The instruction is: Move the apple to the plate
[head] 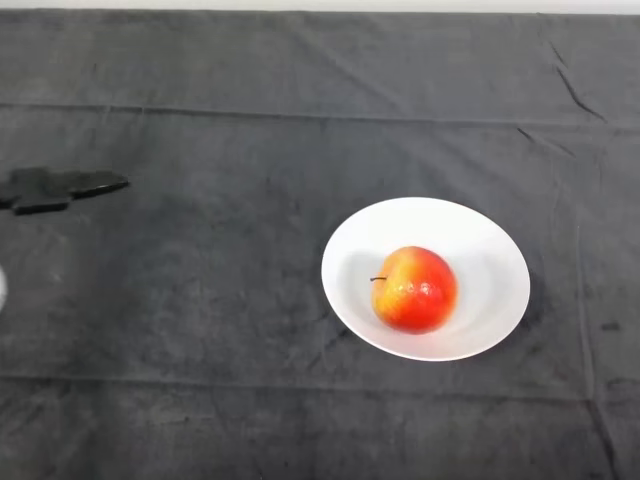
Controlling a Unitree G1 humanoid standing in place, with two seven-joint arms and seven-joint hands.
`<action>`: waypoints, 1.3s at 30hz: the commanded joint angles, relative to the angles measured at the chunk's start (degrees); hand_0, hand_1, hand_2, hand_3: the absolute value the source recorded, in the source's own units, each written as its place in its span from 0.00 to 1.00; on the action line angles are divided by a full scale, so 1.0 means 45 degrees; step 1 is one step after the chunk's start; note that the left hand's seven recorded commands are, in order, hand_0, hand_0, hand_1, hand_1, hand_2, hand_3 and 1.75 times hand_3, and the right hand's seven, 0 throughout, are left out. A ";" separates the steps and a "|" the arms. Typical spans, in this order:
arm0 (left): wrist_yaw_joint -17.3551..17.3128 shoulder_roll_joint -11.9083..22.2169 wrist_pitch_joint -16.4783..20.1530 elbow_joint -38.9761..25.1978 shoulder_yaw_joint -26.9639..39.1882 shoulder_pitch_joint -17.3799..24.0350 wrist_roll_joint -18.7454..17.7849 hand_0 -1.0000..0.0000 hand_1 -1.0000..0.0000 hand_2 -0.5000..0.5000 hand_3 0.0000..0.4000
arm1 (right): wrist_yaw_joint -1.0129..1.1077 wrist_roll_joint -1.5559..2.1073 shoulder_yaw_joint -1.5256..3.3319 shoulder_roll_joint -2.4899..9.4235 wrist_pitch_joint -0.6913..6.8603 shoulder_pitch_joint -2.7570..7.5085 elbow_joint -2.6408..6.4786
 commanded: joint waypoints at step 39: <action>0.1253 0.0539 0.0351 -0.1393 0.3379 0.1855 0.1220 1.00 1.00 0.50 0.00 | -0.0008 -0.0116 -0.0111 -0.0226 0.0018 -0.0147 0.0019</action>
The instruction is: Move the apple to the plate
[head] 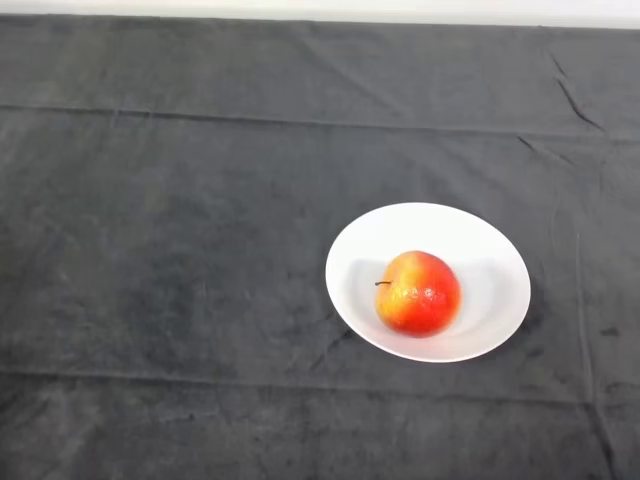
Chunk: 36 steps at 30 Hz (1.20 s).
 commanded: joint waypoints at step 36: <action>-0.0953 -0.0440 0.0177 -0.0348 0.1234 -0.0715 0.0717 1.00 1.00 0.50 0.00 | -0.0019 -0.0114 -0.0107 -0.0217 0.0018 -0.0138 -0.0001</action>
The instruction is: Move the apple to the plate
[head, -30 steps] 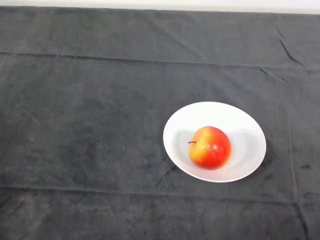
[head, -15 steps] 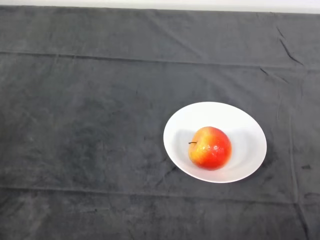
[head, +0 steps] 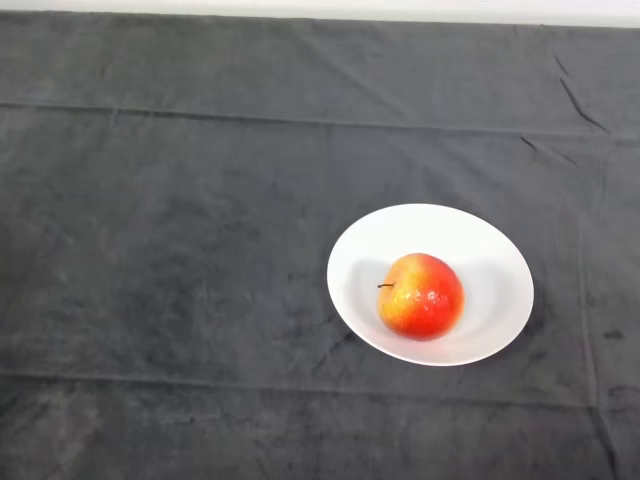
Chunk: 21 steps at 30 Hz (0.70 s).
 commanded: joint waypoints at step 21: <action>-0.0314 -0.0391 0.0153 -0.0252 0.0993 -0.0723 0.0404 1.00 1.00 0.50 0.00 | -0.0022 -0.0112 -0.0107 -0.0216 0.0019 -0.0136 -0.0005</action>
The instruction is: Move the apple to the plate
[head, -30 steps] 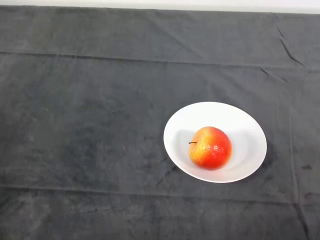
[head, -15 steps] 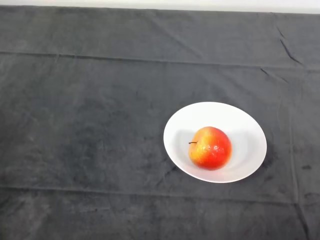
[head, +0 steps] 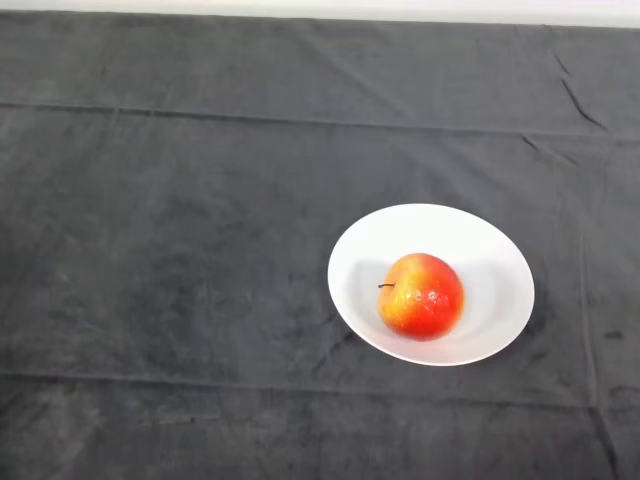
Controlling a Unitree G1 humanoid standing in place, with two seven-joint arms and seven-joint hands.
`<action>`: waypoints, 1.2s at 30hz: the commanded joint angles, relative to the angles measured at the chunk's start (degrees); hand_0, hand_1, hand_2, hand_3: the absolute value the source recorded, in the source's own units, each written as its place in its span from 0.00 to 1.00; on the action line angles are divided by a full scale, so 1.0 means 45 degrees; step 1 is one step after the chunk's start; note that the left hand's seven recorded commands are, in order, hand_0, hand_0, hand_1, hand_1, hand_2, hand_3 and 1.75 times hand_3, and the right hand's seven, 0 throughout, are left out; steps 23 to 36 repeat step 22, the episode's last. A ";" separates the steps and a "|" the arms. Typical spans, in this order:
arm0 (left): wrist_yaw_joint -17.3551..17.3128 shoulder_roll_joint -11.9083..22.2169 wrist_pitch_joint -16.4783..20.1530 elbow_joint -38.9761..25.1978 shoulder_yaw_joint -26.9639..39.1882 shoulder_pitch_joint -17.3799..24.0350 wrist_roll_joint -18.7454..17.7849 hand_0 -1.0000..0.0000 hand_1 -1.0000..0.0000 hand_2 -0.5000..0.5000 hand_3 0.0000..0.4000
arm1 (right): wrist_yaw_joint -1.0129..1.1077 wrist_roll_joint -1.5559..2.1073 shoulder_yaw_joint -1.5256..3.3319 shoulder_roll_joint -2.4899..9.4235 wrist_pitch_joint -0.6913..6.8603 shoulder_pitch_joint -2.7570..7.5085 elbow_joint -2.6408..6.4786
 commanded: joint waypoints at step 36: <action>-0.0146 -0.0545 0.0152 -0.0092 0.0773 -0.0560 0.0423 1.00 1.00 0.50 0.00 | -0.0023 -0.0110 -0.0106 -0.0216 0.0020 -0.0136 -0.0006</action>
